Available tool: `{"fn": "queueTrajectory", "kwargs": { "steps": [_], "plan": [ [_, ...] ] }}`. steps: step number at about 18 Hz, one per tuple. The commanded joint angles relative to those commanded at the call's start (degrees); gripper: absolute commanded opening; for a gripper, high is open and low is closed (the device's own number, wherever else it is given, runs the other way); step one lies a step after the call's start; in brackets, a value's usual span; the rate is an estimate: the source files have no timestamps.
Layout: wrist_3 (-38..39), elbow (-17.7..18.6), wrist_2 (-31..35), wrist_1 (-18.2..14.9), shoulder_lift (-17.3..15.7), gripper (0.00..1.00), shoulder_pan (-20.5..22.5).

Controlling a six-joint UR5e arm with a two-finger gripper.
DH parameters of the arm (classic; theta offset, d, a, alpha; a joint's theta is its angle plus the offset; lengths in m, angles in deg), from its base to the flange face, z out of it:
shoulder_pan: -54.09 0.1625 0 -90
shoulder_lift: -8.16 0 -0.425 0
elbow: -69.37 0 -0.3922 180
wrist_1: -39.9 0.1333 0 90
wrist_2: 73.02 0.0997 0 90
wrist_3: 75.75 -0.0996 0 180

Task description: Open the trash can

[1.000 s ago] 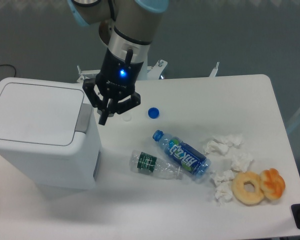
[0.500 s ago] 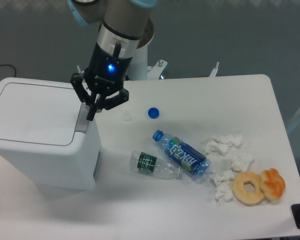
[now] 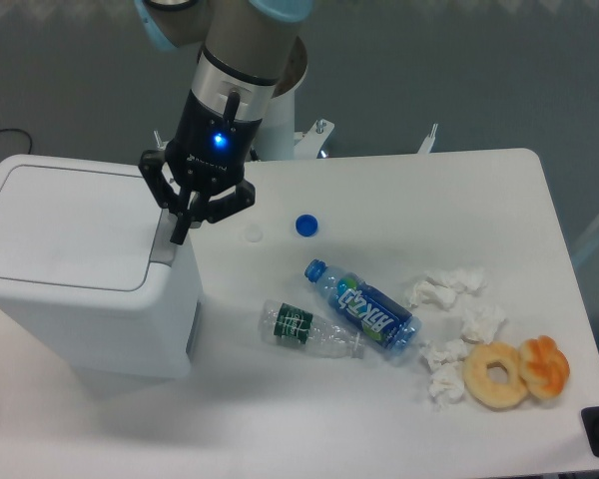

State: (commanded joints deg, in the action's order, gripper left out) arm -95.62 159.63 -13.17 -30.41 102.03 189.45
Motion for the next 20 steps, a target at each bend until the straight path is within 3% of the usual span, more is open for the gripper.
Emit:
{"fn": "queueTrajectory", "kwargs": {
  "steps": [14, 15, 17, 18, 20],
  "plan": [
    [-0.2, 1.1, 0.0, 0.7, -0.8, 0.04, -0.1],
    [-0.2, 0.8, -0.1, 0.6, -0.7, 0.15, 0.0],
    [-0.7, 0.4, -0.1, 0.7, -0.8, 0.66, 0.4],
    [-0.8, -0.1, 0.1, 0.8, -0.8, 0.96, 0.4],
    [-0.9, -0.4, 1.0, 1.1, -0.9, 1.00, 1.2]
  ]
}}
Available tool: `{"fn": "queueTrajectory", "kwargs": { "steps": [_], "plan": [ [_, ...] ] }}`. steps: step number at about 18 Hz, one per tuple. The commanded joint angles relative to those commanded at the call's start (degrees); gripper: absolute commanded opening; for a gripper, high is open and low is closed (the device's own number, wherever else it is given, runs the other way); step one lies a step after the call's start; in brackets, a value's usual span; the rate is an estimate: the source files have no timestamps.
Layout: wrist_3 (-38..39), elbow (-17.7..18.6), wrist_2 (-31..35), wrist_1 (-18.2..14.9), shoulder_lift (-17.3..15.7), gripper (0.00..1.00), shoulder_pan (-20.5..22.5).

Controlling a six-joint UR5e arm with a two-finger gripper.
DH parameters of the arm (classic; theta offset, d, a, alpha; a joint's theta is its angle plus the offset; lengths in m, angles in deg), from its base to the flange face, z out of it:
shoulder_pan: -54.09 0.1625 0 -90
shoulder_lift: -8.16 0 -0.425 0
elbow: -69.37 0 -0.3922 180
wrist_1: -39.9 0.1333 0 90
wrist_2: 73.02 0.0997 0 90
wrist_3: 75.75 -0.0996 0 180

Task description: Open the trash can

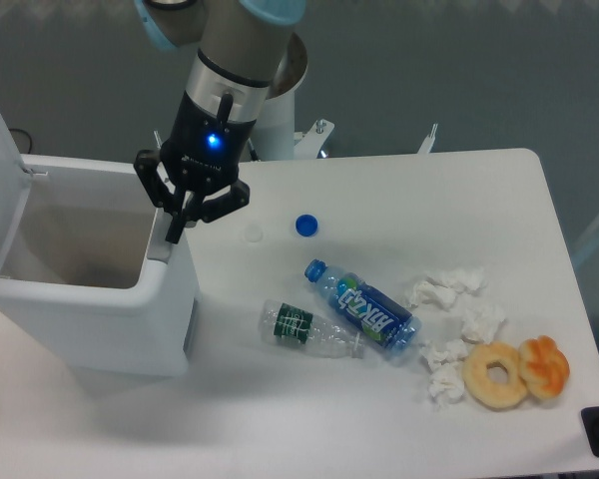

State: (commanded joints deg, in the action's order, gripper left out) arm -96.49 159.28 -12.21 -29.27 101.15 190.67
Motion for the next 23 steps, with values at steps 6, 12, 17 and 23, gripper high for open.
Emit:
{"fn": "queueTrajectory", "kwargs": {
  "steps": [6, 12, 17, 23],
  "plan": [
    [-13.2, 0.0, 7.2, 0.0, 0.5, 1.00, 5.4],
    [-32.9, -0.2, 15.1, 1.7, 6.1, 1.00, 8.3],
    [-37.2, -3.0, 22.8, 4.1, 14.4, 1.00, 8.4],
    [-37.6, -5.0, 28.2, 8.0, 21.0, 1.00, 9.0]
  ]
}}
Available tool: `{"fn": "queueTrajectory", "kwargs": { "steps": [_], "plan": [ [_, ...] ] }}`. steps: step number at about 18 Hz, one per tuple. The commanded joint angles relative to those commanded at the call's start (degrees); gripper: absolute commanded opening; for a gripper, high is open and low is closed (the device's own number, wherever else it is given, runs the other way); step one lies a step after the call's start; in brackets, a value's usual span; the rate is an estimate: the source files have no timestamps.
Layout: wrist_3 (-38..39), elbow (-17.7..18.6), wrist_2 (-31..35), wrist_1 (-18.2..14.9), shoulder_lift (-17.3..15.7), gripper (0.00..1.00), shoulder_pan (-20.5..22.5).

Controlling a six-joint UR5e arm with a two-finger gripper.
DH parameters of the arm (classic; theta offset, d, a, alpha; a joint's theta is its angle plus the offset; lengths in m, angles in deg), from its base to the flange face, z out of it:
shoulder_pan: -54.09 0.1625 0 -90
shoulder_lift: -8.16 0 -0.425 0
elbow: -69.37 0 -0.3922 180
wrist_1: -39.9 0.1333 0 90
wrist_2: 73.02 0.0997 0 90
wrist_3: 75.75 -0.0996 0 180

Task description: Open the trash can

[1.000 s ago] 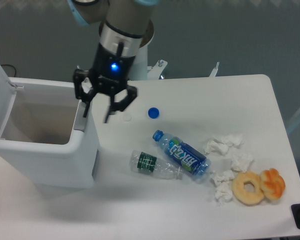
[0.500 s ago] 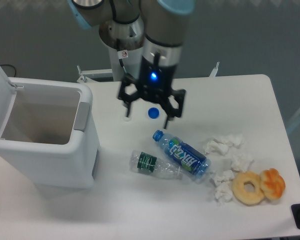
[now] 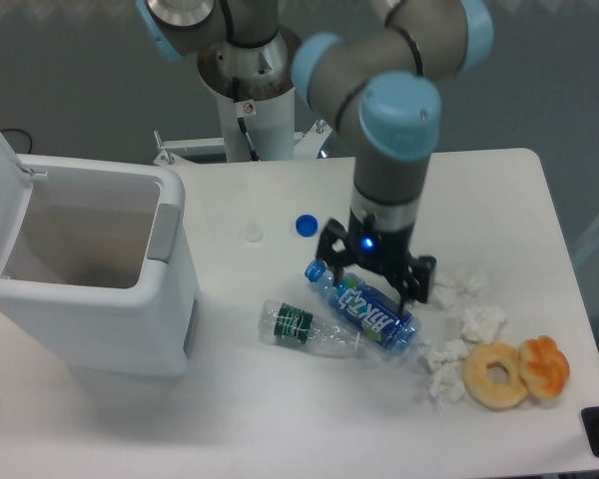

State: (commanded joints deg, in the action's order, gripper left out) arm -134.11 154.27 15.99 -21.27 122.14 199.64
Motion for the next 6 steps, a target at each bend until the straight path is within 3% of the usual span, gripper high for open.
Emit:
{"fn": "queueTrajectory", "kwargs": {
  "steps": [6],
  "plan": [
    [-4.1, -1.5, 2.3, 1.0, 3.2, 1.00, 3.5]
  ]
}}
